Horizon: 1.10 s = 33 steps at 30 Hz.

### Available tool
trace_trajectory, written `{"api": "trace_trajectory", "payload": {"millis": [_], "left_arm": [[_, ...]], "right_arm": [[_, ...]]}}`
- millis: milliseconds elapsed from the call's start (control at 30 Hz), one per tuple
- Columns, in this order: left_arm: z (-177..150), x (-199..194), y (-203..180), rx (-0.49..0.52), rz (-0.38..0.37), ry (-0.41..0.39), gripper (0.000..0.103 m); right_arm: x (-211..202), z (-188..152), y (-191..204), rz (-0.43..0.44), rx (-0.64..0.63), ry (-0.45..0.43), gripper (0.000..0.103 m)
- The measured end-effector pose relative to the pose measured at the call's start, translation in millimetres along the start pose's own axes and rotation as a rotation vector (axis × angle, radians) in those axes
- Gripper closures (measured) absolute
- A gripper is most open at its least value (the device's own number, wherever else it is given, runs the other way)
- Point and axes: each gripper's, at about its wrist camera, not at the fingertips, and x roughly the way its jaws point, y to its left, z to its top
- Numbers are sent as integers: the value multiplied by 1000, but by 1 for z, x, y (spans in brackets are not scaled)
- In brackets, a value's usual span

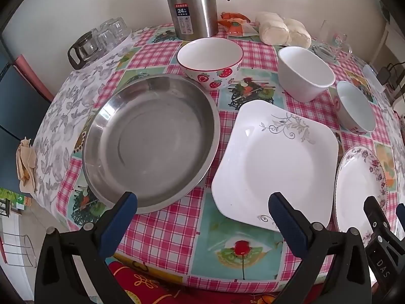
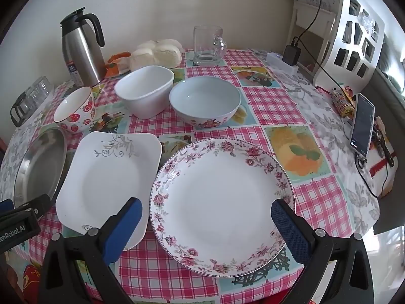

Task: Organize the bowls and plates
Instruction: 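Move both grippers toward the rim of the steel basin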

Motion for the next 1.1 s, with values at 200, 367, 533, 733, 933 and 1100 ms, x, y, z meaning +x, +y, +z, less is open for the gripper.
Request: {"api": "trace_trajectory", "payload": {"millis": [200,367,533,733,933,1100], "left_arm": [[-1,0,2,7,0,1,0],[-2,0,6,5,-1,-5,0],[-3,0,6,8,-2,-6,0],[-2,0,6,8,-1,-6,0],[-1,-1,6,2,-5,-1,0],[2,1,11,3,4,3,0]], "right_arm": [[0,0,0,0,0,1,0],[0,0,0,0,1,1,0],[0,0,2,2,-2,1,0],[0,0,2,1,0,1,0],[-1,1,8,4,-10,0,0],[1,0,10,8,-15,3,0]]}}
